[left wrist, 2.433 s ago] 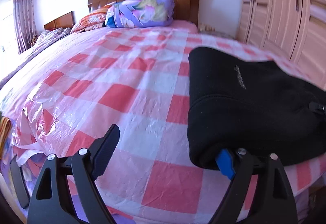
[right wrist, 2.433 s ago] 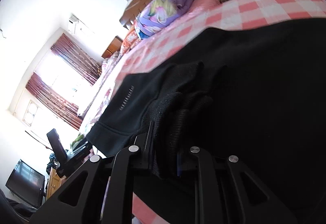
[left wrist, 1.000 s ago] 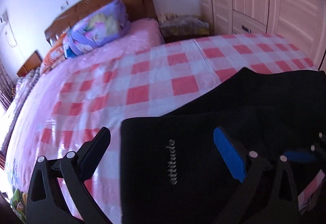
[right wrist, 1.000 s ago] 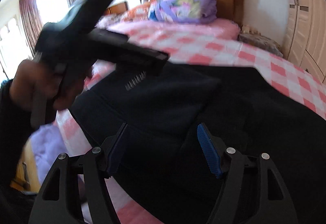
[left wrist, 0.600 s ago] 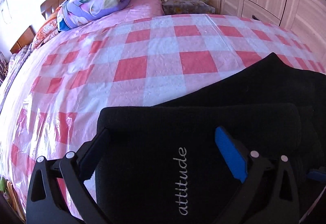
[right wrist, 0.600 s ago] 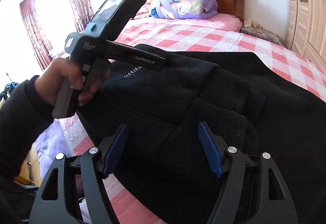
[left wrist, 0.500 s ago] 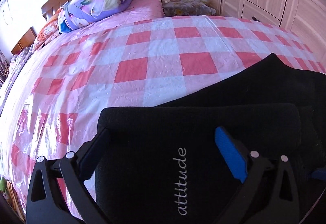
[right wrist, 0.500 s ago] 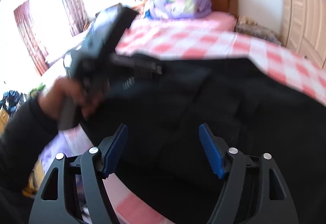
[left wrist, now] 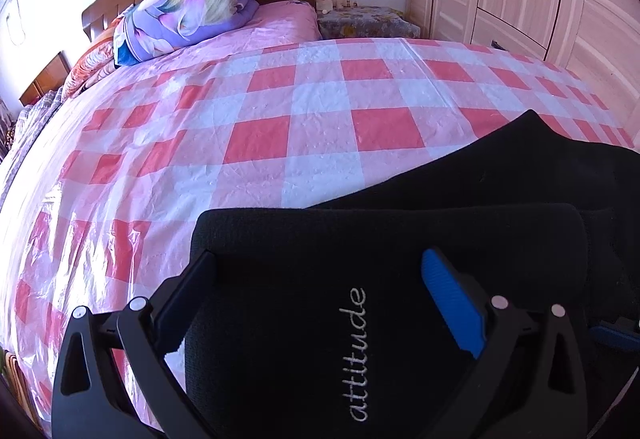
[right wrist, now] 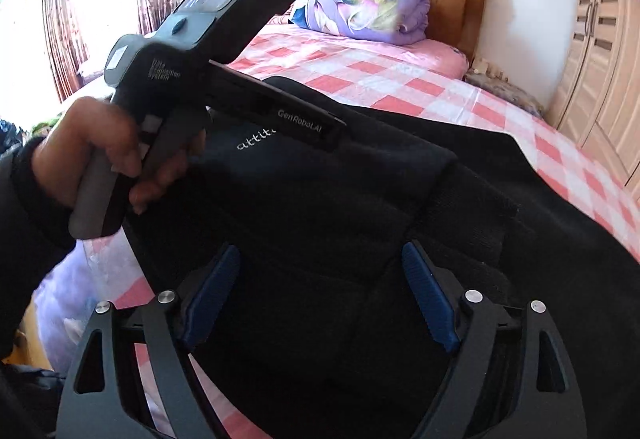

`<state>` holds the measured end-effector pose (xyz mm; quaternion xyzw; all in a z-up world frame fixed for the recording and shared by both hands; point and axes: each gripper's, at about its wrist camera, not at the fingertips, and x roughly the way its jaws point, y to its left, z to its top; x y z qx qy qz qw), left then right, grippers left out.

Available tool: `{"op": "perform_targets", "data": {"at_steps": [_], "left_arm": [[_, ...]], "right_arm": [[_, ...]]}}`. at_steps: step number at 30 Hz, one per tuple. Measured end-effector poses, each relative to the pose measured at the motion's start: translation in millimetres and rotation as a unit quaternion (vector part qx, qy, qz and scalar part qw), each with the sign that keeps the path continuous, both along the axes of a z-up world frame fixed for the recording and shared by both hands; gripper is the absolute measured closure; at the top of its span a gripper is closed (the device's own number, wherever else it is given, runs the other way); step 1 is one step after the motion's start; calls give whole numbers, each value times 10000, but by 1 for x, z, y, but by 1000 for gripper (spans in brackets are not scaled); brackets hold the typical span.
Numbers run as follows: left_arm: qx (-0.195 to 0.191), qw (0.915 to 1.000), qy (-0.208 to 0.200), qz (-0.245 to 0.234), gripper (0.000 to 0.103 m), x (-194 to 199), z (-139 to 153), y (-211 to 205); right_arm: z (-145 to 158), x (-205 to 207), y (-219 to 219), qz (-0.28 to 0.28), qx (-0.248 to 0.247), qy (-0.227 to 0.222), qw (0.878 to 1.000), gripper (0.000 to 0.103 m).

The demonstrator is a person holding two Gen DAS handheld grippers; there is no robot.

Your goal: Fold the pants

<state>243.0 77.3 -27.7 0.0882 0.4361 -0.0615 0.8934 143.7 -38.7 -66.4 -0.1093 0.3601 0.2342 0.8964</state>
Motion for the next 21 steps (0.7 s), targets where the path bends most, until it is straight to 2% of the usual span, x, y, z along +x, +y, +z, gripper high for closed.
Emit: {"op": "perform_targets", "data": {"at_steps": [5, 9, 11, 12, 14, 16, 18, 19, 21], "left_arm": [[-130, 9999, -30, 18, 1, 0, 0, 5], [-454, 9978, -313, 368, 2, -2, 10, 23], [-834, 9912, -828, 612, 2, -19, 27, 43], [-999, 9843, -1256, 735, 2, -37, 40, 55], [-1060, 9779, -1592, 846, 2, -65, 58, 69], [-1370, 9749, -1667, 548, 2, -95, 68, 79], [-1497, 9764, -1544, 180, 2, -111, 67, 76], [-1419, 9806, -1350, -78, 2, -116, 61, 69], [-946, 9896, -997, -433, 2, -116, 42, 49]], "right_arm": [[-1, -1, -1, -52, -3, -48, 10000, 22], [-1, -8, -3, -20, 35, -20, 10000, 22], [1, -6, -3, 10, 46, 15, 10000, 22], [1, -4, -2, 32, 68, 31, 10000, 21], [0, -3, -3, 58, 144, 34, 9999, 20], [-2, -2, -2, 41, 175, 10, 9998, 17], [-2, -2, 1, 19, 159, -2, 9999, 16], [-2, -2, 1, 26, 161, -11, 9999, 16], [-3, -3, -1, 61, 199, -14, 9998, 16]]}}
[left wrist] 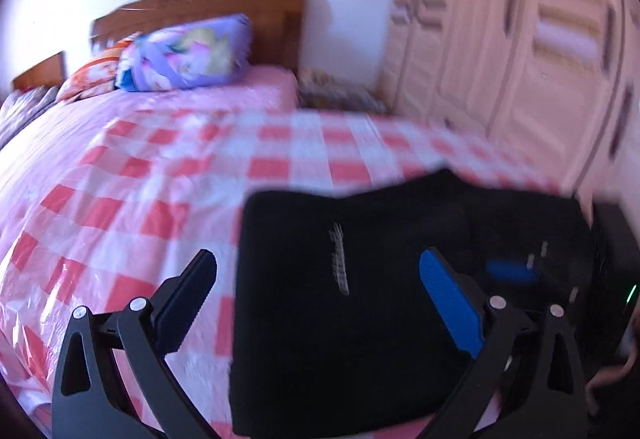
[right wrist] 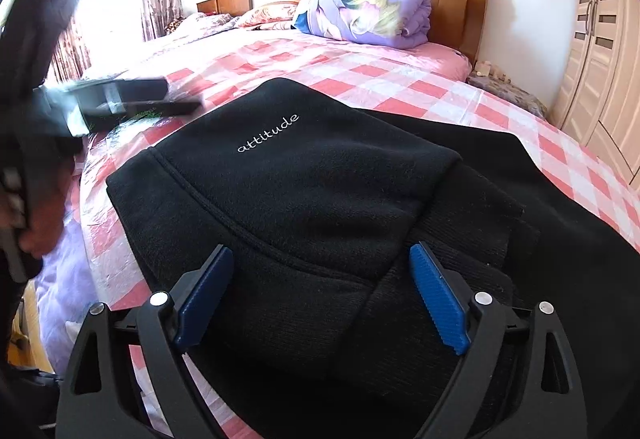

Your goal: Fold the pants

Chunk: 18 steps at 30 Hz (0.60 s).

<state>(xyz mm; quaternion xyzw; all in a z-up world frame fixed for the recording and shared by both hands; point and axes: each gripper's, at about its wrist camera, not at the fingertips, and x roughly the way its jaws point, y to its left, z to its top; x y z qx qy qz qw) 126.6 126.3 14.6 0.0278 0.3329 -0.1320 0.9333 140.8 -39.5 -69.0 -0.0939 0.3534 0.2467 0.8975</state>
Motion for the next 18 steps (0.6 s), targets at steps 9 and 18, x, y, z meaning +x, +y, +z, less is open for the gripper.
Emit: {"op": "perform_targets", "data": {"at_steps": [9, 18], "left_arm": [[219, 9975, 512, 443, 2, 15, -18, -1], [633, 9969, -174, -429, 2, 64, 24, -110]], "right_arm": [[25, -19, -34, -96, 365, -129, 9992, 16], [35, 19, -175, -2131, 403, 260, 9759, 16]]}}
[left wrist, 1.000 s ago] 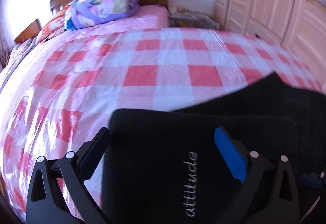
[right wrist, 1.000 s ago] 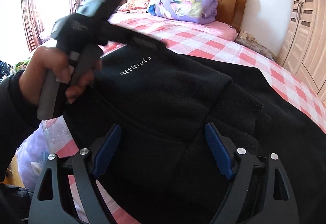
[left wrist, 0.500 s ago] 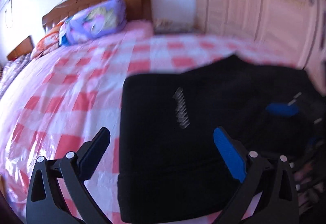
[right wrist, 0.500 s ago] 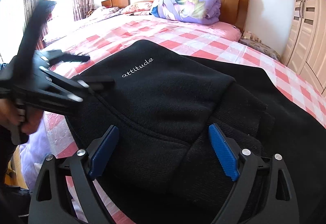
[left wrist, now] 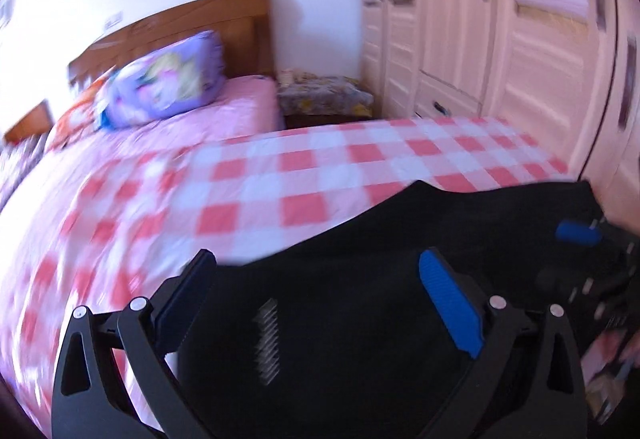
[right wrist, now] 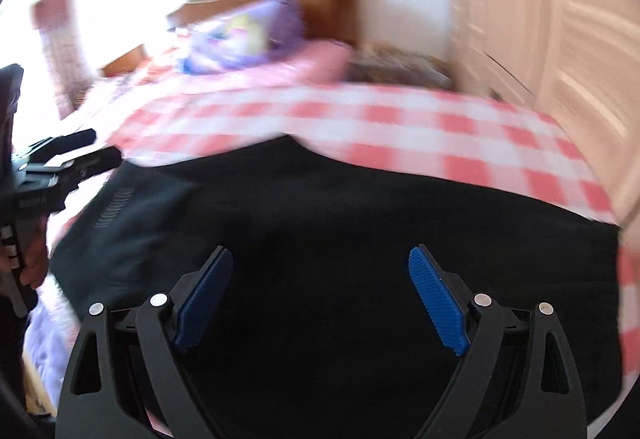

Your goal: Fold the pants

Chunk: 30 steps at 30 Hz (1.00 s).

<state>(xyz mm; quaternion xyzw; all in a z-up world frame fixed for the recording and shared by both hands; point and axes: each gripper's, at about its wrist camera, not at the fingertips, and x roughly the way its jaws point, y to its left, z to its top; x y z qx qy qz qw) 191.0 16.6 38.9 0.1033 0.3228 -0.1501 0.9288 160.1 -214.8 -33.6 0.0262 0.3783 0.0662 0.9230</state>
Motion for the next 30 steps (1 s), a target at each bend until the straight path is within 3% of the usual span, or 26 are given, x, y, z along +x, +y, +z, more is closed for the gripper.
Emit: {"op": "perform_targets", "data": {"at_steps": [1, 4, 5, 6, 8, 12, 14, 17, 20, 24, 28, 30], "left_arm": [[129, 9999, 44, -98, 2, 11, -7, -10], [522, 9969, 575, 129, 2, 48, -47, -25], [504, 9940, 955, 151, 2, 62, -65, -23], [247, 9923, 1206, 152, 1, 69, -70, -18], [-106, 9918, 1223, 348, 1, 74, -67, -3], [172, 9899, 1310, 505, 1, 79, -77, -4], [359, 9898, 1265, 554, 1, 79, -79, -9], [296, 9888, 1345, 572, 1, 82, -80, -5], [285, 9885, 1363, 583, 1, 82, -80, -5], [283, 9885, 1365, 584, 1, 81, -78, -5], [287, 9884, 1369, 587, 1, 81, -78, -5], [291, 9884, 1369, 589, 1, 81, -79, -5]], "right_arm": [[-6, 5, -12, -159, -87, 275, 9995, 16], [-22, -3, -32, -245, -124, 501, 9984, 16], [-30, -6, -37, -273, -244, 601, 9975, 16], [-37, -9, -41, -329, -373, 704, 9963, 15], [-39, -26, -47, -284, -314, 494, 9979, 15], [-30, -45, -38, -252, -203, 271, 9991, 15], [-37, -43, -29, 1, -152, 488, 9987, 15], [-42, -51, -29, 88, -224, 476, 9986, 15], [-30, -71, -41, 75, 135, 444, 9989, 15], [-10, -118, -82, -365, 896, -13, 9953, 15], [-28, -154, -146, -1461, 1851, 85, 9718, 15], [-39, -158, -164, -1674, 2113, 175, 9628, 14]]}}
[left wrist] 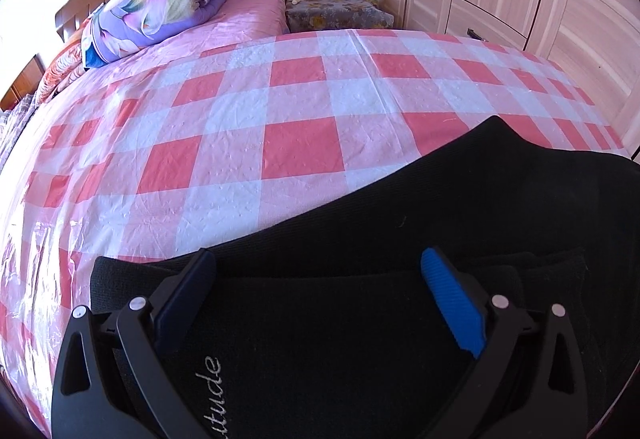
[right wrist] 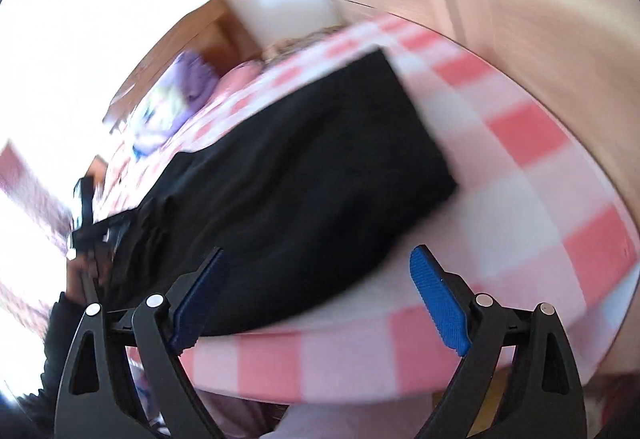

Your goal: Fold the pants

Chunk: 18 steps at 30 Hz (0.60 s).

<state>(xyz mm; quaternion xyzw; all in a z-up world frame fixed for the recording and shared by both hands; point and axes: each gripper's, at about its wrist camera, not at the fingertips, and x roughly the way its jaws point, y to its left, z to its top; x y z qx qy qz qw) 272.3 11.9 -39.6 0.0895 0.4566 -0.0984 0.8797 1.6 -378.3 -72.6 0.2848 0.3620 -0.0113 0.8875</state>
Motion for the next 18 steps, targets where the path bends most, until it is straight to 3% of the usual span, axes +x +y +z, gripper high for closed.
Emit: {"op": "perform_targets", "data": {"at_steps": [5, 7, 11, 15, 17, 18], "left_arm": [[8, 10000, -4, 3, 1, 0, 0, 0], [16, 10000, -10, 4, 1, 0, 0, 0], [12, 10000, -7, 9, 1, 0, 0, 0], [37, 9999, -164, 35, 1, -4, 4, -1], [264, 9985, -442, 201, 4, -11, 12, -4], [326, 9962, -770, 253, 5, -24, 27, -13]], "right_arm": [[-11, 20, -21, -11, 432, -154, 9989, 13], [-13, 30, -29, -75, 701, -250, 9972, 8], [-15, 26, -40, -620, 1122, -473, 9906, 10], [-12, 24, -24, -334, 786, -195, 9962, 9], [-9, 24, -7, -153, 381, -42, 9991, 8], [-9, 24, -3, -91, 385, -56, 9992, 8]]}}
